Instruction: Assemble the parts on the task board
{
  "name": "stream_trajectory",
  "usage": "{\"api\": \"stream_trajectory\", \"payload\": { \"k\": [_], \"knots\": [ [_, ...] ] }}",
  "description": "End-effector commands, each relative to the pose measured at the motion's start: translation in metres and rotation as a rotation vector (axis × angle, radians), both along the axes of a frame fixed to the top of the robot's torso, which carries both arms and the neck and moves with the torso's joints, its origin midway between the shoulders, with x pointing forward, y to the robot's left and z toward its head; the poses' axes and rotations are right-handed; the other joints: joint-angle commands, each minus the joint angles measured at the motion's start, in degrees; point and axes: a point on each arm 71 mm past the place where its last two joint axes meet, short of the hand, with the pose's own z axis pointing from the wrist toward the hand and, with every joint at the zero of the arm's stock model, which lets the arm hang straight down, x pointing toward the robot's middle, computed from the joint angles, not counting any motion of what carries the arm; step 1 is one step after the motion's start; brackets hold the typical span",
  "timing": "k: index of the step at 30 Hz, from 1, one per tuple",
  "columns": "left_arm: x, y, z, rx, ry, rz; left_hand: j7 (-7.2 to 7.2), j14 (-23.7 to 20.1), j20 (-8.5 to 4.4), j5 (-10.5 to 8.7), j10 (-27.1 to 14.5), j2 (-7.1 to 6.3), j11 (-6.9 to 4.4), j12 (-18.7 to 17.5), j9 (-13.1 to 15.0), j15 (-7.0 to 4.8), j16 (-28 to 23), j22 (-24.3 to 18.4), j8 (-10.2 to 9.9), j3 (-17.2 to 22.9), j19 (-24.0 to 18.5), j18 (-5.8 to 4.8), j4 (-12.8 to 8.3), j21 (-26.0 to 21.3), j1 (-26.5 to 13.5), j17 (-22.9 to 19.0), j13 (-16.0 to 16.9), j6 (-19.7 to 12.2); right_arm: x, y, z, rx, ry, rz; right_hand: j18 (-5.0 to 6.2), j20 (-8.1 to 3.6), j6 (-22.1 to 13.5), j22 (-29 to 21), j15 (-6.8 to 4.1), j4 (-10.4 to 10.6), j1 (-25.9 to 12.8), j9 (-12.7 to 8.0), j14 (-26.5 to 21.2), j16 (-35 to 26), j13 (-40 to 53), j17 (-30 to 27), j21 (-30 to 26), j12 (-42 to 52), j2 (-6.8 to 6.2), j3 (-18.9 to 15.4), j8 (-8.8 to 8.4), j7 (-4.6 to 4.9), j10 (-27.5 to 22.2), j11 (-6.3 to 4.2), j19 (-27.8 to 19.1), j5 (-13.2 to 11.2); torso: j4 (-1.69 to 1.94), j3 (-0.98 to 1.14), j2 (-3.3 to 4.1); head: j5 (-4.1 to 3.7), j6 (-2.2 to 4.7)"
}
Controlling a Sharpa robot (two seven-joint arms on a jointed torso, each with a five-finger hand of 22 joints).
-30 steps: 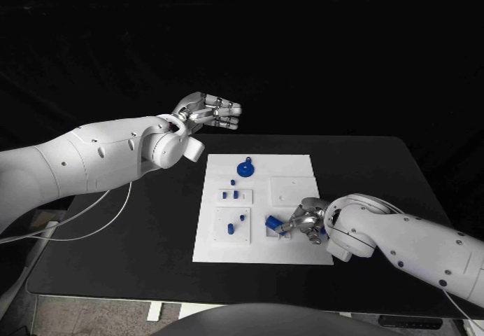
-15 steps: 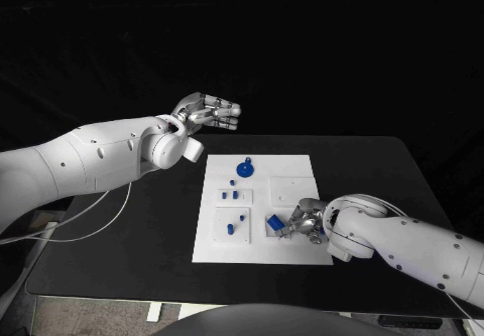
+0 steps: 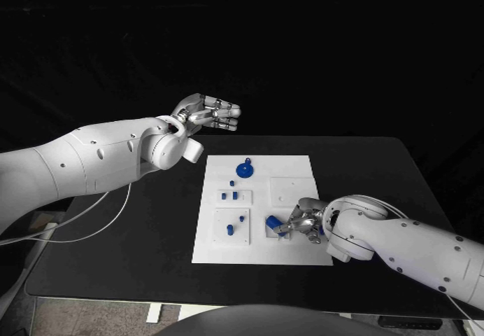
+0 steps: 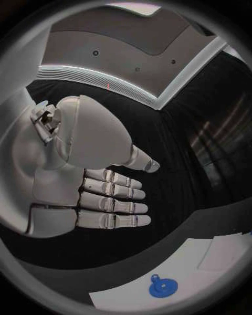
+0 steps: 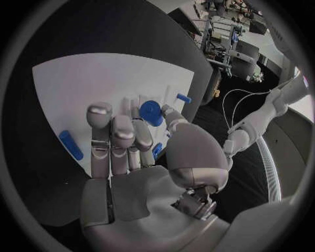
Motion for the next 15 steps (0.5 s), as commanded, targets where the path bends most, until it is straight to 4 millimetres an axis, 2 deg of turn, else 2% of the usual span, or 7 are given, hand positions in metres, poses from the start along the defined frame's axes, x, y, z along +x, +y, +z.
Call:
{"api": "stream_trajectory", "payload": {
  "k": [1,5,9,15],
  "knots": [
    [-0.0005,-0.0019,0.0006,-0.008,0.001,-0.015,0.38,0.3,-0.06,0.26,-0.1,0.48,0.48,-0.2,0.0,0.19,-0.2,0.1,0.1,0.0,-0.2,-0.62,0.3,-0.2,-0.1,-0.1,0.0,-0.1,0.0000,0.0020,0.0032,0.023,-0.027,0.006,-0.40,-0.36,1.1,4.6,-0.42,-0.5,-0.3,0.1,0.0,-0.3,-0.1,0.0,0.0,-0.3,0.42,0.2,0.05,-0.42,0.0,-0.44,2.8,0.3,0.02,-0.02,0.00,0.06,-0.10],
    [-0.0005,-0.0015,0.0005,-0.007,0.003,-0.015,0.40,0.3,-0.05,0.35,-0.1,0.50,0.50,-0.2,0.0,0.19,-0.2,0.1,0.1,0.0,-0.2,-0.61,0.5,-0.2,-0.1,0.0,0.0,-0.1,-0.0008,0.0041,0.0062,0.030,-0.026,0.012,-0.53,-0.45,1.9,4.6,-0.49,-0.5,-1.0,0.1,0.0,-0.3,-0.1,-0.1,0.0,-0.4,0.21,0.0,0.01,-0.62,0.1,-0.57,2.8,0.3,-0.01,-0.03,-0.01,0.14,-0.11],
    [-0.0005,-0.0015,0.0004,-0.007,0.004,-0.016,0.41,0.3,-0.04,0.30,-0.1,0.50,0.51,-0.2,0.0,0.21,-0.2,0.0,0.1,0.0,-0.2,-0.62,0.6,-0.2,-0.2,-0.1,0.0,-0.1,-0.0004,0.0064,0.0089,0.030,-0.026,0.013,-0.59,-0.49,2.3,4.7,-0.51,0.4,-2.5,0.1,0.0,-0.3,-0.1,-0.1,0.2,-0.4,-0.46,-1.0,0.05,-0.70,0.2,-0.63,2.9,-1.3,0.00,-0.03,-0.01,0.14,-0.06],
    [-0.0006,-0.0020,0.0003,-0.008,0.006,-0.020,0.41,0.3,-0.04,0.30,-0.1,0.50,0.51,-0.2,0.0,0.21,-0.2,0.0,0.1,0.0,-0.2,-0.62,0.6,-0.2,-0.2,-0.1,0.0,-0.1,-0.0004,0.0084,0.0104,0.027,-0.008,0.010,-0.64,-0.52,2.5,4.7,-0.54,1.2,-3.1,0.2,0.0,-0.3,-0.1,0.0,0.3,-0.5,-0.40,-1.4,0.03,-0.78,0.2,-0.73,2.9,-1.7,0.03,-0.03,0.01,0.05,-0.09]
  ]
}}
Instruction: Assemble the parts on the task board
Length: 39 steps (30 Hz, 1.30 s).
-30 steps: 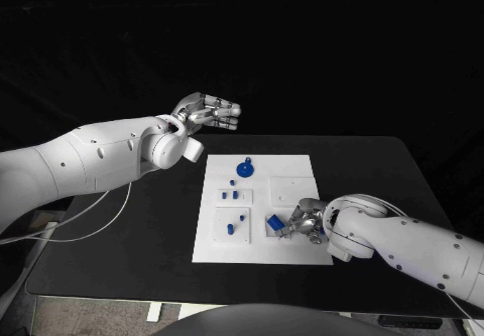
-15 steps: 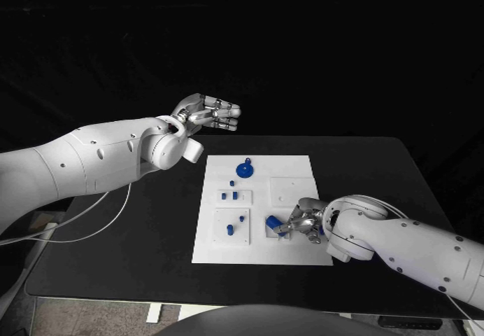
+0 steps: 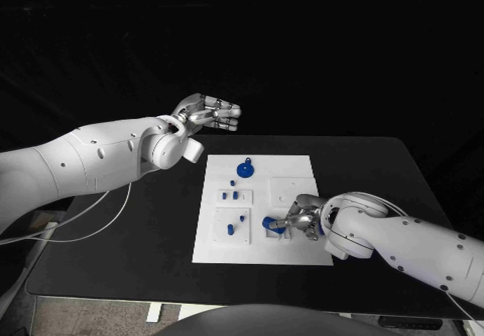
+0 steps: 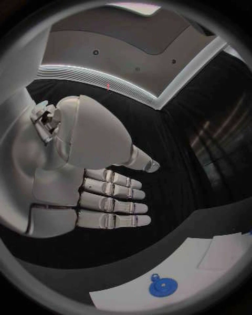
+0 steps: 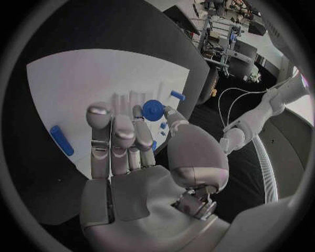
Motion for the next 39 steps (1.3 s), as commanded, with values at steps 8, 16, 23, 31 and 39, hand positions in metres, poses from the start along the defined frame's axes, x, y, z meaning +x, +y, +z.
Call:
{"api": "stream_trajectory", "payload": {
  "k": [8,16,23,31,39],
  "knots": [
    [-0.0006,-0.0030,0.0006,-0.010,0.002,-0.021,0.41,0.2,-0.02,0.33,0.0,0.45,0.33,-0.2,0.0,0.22,-0.2,0.0,0.1,0.0,-0.3,-0.62,0.4,-0.2,-0.3,-0.1,0.0,-0.1,-0.0022,0.0035,-0.0001,0.001,0.041,0.008,-0.64,-0.43,-0.2,4.7,-0.48,5.0,-0.7,0.2,0.0,-0.2,0.1,0.0,0.4,-0.5,-2.74,0.2,0.20,0.01,0.1,-0.26,2.8,-7.9,-0.03,0.06,0.02,-0.07,-0.03],
    [-0.0007,-0.0030,0.0005,-0.009,0.003,-0.021,0.41,0.2,-0.02,0.33,0.0,0.45,0.33,-0.2,0.0,0.22,-0.2,0.0,0.1,0.0,-0.3,-0.62,0.4,-0.2,-0.3,-0.1,0.0,-0.1,0.0000,0.0008,-0.0012,-0.035,0.034,0.013,-0.72,-0.47,-0.1,4.7,-0.53,0.9,1.9,0.0,0.0,-0.3,0.1,0.0,0.4,-0.6,-0.28,1.9,0.16,-0.10,0.1,-0.37,2.8,1.4,-0.08,0.09,0.02,-0.23,-0.08],
    [-0.0007,-0.0025,0.0004,-0.007,0.003,-0.020,0.41,0.2,-0.01,0.39,0.0,0.42,0.33,-0.2,0.0,0.23,-0.2,0.0,0.1,0.0,-0.3,-0.62,0.5,-0.3,-0.2,-0.1,0.0,-0.1,0.0005,-0.0023,-0.0038,-0.084,0.045,0.037,-0.78,-0.44,-0.1,4.6,-0.47,-4.2,-0.1,-0.2,0.0,-0.4,0.1,-0.2,0.2,-0.9,0.46,3.4,0.14,-0.13,0.1,-0.37,2.7,2.9,-0.09,0.11,0.02,-0.43,-0.24],
    [-0.0007,-0.0032,0.0004,-0.002,0.000,-0.023,0.38,0.1,-0.01,0.41,0.0,0.41,0.31,-0.2,0.0,0.24,-0.3,0.0,0.1,0.0,-0.4,-0.63,0.6,-0.3,-0.2,-0.1,0.0,-0.1,0.0001,-0.0014,-0.0048,-0.103,0.052,0.052,-0.74,-0.35,-0.3,4.6,-0.40,-3.5,0.0,-0.2,0.0,-0.5,-0.1,-0.3,0.1,-1.0,0.52,2.0,0.14,-0.03,0.0,-0.29,2.7,2.3,-0.06,0.11,0.03,-0.65,-0.33],
    [-0.0008,-0.0036,0.0004,-0.002,0.000,-0.024,0.38,0.1,-0.01,0.41,0.0,0.41,0.31,-0.2,0.0,0.24,-0.3,0.0,0.1,0.0,-0.4,-0.63,0.6,-0.3,-0.2,-0.1,0.0,-0.1,0.0010,-0.0026,-0.0057,-0.130,0.049,0.055,-0.75,-0.33,-0.3,4.6,-0.38,-3.3,0.1,-0.2,0.0,-0.6,-0.1,-0.3,0.1,-1.1,0.73,1.7,0.15,-0.03,0.0,-0.28,2.7,2.4,-0.03,0.03,0.00,-0.91,-0.37]
  ]
}}
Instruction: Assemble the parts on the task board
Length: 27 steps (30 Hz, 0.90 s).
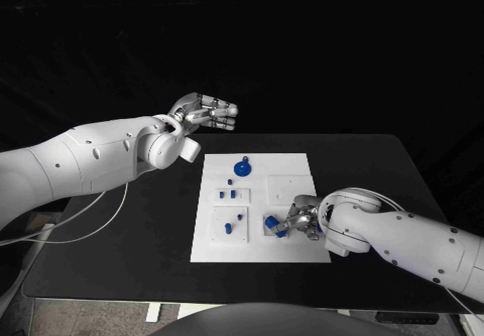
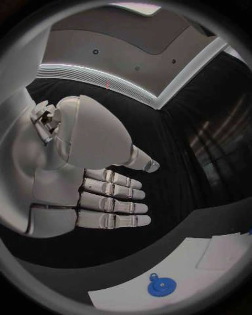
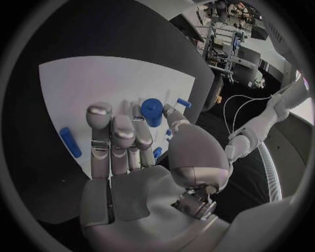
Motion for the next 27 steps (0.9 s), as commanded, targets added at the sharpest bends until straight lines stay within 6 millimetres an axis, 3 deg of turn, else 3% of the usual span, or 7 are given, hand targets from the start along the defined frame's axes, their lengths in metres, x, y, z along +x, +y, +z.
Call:
{"api": "stream_trajectory", "payload": {
  "k": [1,8,15,25,27],
  "knots": [
    [-0.001,-0.003,0.001,-0.003,-0.005,-0.018,0.38,0.1,-0.01,0.21,0.0,0.41,0.31,-0.2,0.0,0.24,-0.3,0.0,0.1,0.0,-0.4,-0.63,0.3,-0.3,-0.2,-0.1,0.0,-0.1,-0.001,-0.001,-0.002,-0.047,0.007,0.023,-0.75,-0.33,-0.2,4.6,-0.13,0.1,-0.1,0.0,-0.1,-0.2,-0.1,-0.1,-0.1,-0.2,0.27,-0.4,-0.10,-0.05,-0.1,-0.18,2.7,-0.1,0.03,-0.05,-0.02,-0.10,-0.01],
    [-0.001,-0.002,0.001,-0.003,-0.004,-0.017,0.37,0.1,0.01,0.25,0.1,0.40,0.32,-0.2,0.0,0.26,-0.2,0.0,0.1,0.1,-0.4,-0.64,0.3,-0.3,-0.1,-0.1,0.0,-0.1,-0.001,0.003,-0.001,-0.023,0.010,0.023,-0.74,-0.28,-0.2,4.7,-0.08,1.5,-1.4,0.1,-0.1,-0.3,-0.1,-0.1,0.0,-0.2,0.23,-1.3,-0.07,-0.02,-0.1,-0.13,2.7,-2.7,0.04,-0.02,0.02,-0.08,0.04],
    [-0.001,-0.002,0.001,-0.002,-0.004,-0.015,0.38,0.1,0.01,0.29,0.1,0.42,0.32,-0.2,0.0,0.25,-0.2,0.0,0.1,0.1,-0.4,-0.64,0.4,-0.3,-0.2,-0.1,0.0,-0.1,-0.002,0.009,0.000,0.018,0.007,0.009,-0.70,-0.33,0.1,4.7,-0.13,5.1,-1.5,0.3,-0.1,-0.2,0.0,0.0,0.1,-0.1,-0.81,-2.0,-0.05,-0.08,0.0,-0.20,2.8,-9.5,0.06,-0.05,-0.01,-0.01,0.08],
    [-0.001,-0.001,0.001,-0.002,-0.001,-0.017,0.38,0.1,0.01,0.30,0.1,0.47,0.33,-0.2,0.0,0.25,-0.2,0.0,0.1,0.0,-0.4,-0.63,0.6,-0.3,-0.3,-0.1,0.0,-0.1,-0.001,0.015,0.003,0.051,-0.008,-0.010,-0.72,-0.41,0.4,4.7,-0.21,6.0,-2.1,0.4,-0.1,-0.1,0.1,0.0,0.5,0.1,0.05,-2.4,-0.05,-0.20,0.2,-0.33,2.9,-10.6,0.06,-0.03,0.00,0.15,0.21],
    [-0.001,-0.001,0.001,-0.002,-0.001,-0.017,0.37,0.1,0.01,0.31,0.1,0.46,0.33,-0.2,0.0,0.25,-0.2,0.0,0.1,0.0,-0.4,-0.64,0.6,-0.3,-0.3,-0.1,0.0,-0.1,-0.001,0.016,0.003,0.056,-0.007,-0.012,-0.73,-0.44,0.4,4.7,-0.24,6.0,-2.3,0.4,-0.1,-0.1,0.1,0.1,0.5,0.1,0.47,-2.4,-0.05,-0.22,0.2,-0.37,2.9,-9.4,0.05,-0.04,-0.01,0.16,0.24]
  ]
}}
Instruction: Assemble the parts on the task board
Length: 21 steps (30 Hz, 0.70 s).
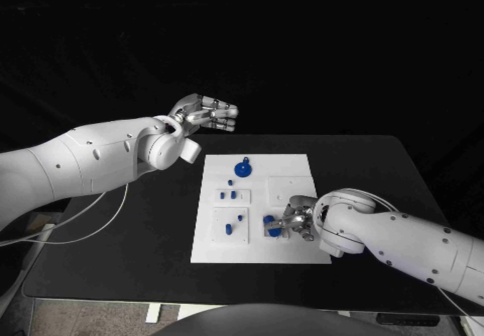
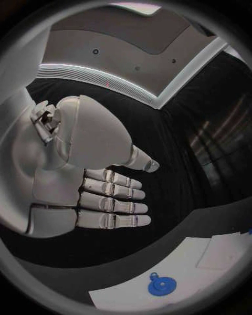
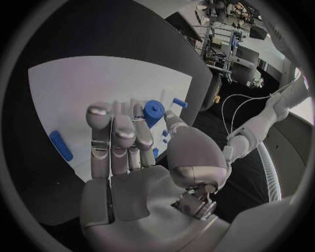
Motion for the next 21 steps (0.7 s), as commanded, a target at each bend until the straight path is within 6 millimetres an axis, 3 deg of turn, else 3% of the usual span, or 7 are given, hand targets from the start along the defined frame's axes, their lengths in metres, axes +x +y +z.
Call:
{"api": "stream_trajectory", "payload": {
  "k": [1,3,7,11,13,18,21],
  "knots": [
    [-0.0006,-0.0020,0.0007,-0.004,-0.003,-0.017,0.36,0.1,0.02,0.32,0.1,0.45,0.33,-0.2,0.0,0.25,-0.2,0.0,0.1,0.0,-0.4,-0.64,0.4,-0.3,-0.4,-0.1,0.0,-0.1,0.0009,0.0033,0.0017,0.034,-0.006,-0.013,-0.74,-0.45,0.3,4.7,-0.26,0.1,-0.3,0.0,-0.1,-0.1,0.1,0.1,0.2,0.1,0.68,0.0,-0.19,-0.07,0.2,-0.38,2.9,2.7,-0.01,0.01,-0.01,0.04,0.05],
    [-0.0006,-0.0020,0.0007,-0.004,-0.003,-0.017,0.36,0.1,0.02,0.32,0.1,0.45,0.33,-0.2,0.0,0.25,-0.2,0.0,0.1,0.0,-0.4,-0.64,0.4,-0.3,-0.4,-0.1,0.0,-0.1,0.0009,0.0042,0.0018,0.037,-0.003,-0.014,-0.77,-0.48,0.2,4.7,-0.28,-0.5,-0.6,0.0,-0.1,-0.1,0.1,0.1,0.3,0.1,1.17,0.7,-0.20,-0.10,0.2,-0.42,2.9,5.5,-0.04,0.01,0.00,0.04,0.07],
    [-0.0006,-0.0021,0.0007,-0.004,-0.003,-0.018,0.36,0.1,0.02,0.32,0.1,0.45,0.33,-0.2,0.0,0.25,-0.2,0.0,0.1,0.0,-0.4,-0.64,0.4,-0.3,-0.4,-0.1,0.0,-0.1,0.0006,0.0062,0.0020,0.044,0.005,-0.013,-0.78,-0.51,0.3,4.7,-0.31,-2.2,-3.5,-0.1,-0.1,-0.1,0.2,0.0,0.3,0.1,0.51,5.1,-0.20,-0.12,0.2,-0.45,2.8,4.3,-0.03,0.01,0.01,0.00,0.07],
    [-0.0006,-0.0021,0.0007,-0.003,-0.002,-0.018,0.36,0.1,0.02,0.32,0.1,0.45,0.33,-0.2,0.0,0.25,-0.2,0.0,0.1,0.0,-0.4,-0.64,0.4,-0.3,-0.4,-0.1,0.0,-0.1,0.0003,0.0069,0.0019,0.045,0.013,-0.010,-0.74,-0.47,0.2,4.7,-0.27,0.2,-4.1,0.1,-0.1,-0.2,0.1,0.0,0.3,-0.1,-1.10,3.7,-0.19,-0.05,0.2,-0.37,2.8,-5.1,-0.03,0.02,0.01,-0.05,0.08],
    [-0.0006,-0.0021,0.0007,-0.003,-0.002,-0.018,0.36,0.1,0.02,0.32,0.1,0.45,0.33,-0.2,0.0,0.25,-0.2,0.0,0.1,0.0,-0.4,-0.64,0.4,-0.3,-0.4,-0.1,0.0,-0.1,0.0004,0.0066,0.0017,0.045,0.015,-0.009,-0.73,-0.44,0.1,4.8,-0.24,2.4,-3.1,0.2,-0.1,-0.1,0.2,0.0,0.5,-0.1,-1.40,0.6,-0.18,0.00,0.2,-0.35,2.8,-5.4,-0.03,0.03,0.02,-0.08,0.06],
    [-0.0006,-0.0019,0.0006,-0.003,-0.002,-0.017,0.36,0.1,0.02,0.32,0.1,0.45,0.33,-0.2,0.0,0.25,-0.2,0.0,0.1,0.0,-0.4,-0.64,0.4,-0.3,-0.4,-0.1,0.0,-0.1,0.0005,0.0034,0.0014,0.041,0.019,-0.009,-0.75,-0.50,-0.2,4.7,-0.27,2.7,-2.6,0.2,-0.1,-0.1,0.2,0.0,0.5,-0.2,-0.09,-8.6,-0.18,0.07,0.1,-0.29,2.8,-5.8,-0.03,0.06,0.00,-0.10,0.07],
    [-0.0007,-0.0013,0.0006,-0.003,-0.001,-0.016,0.36,0.1,0.02,0.32,0.1,0.45,0.33,-0.2,0.0,0.25,-0.2,0.0,0.1,0.0,-0.4,-0.64,0.4,-0.3,-0.4,-0.1,0.0,-0.1,0.0004,0.0003,0.0015,0.041,0.020,-0.009,-0.73,-0.49,-0.2,4.7,-0.26,2.8,-2.0,0.2,-0.1,-0.2,0.2,0.0,0.5,-0.2,0.08,-10.2,-0.18,0.08,0.1,-0.30,2.8,-5.8,-0.07,0.07,0.00,-0.05,0.03]
  ]
}}
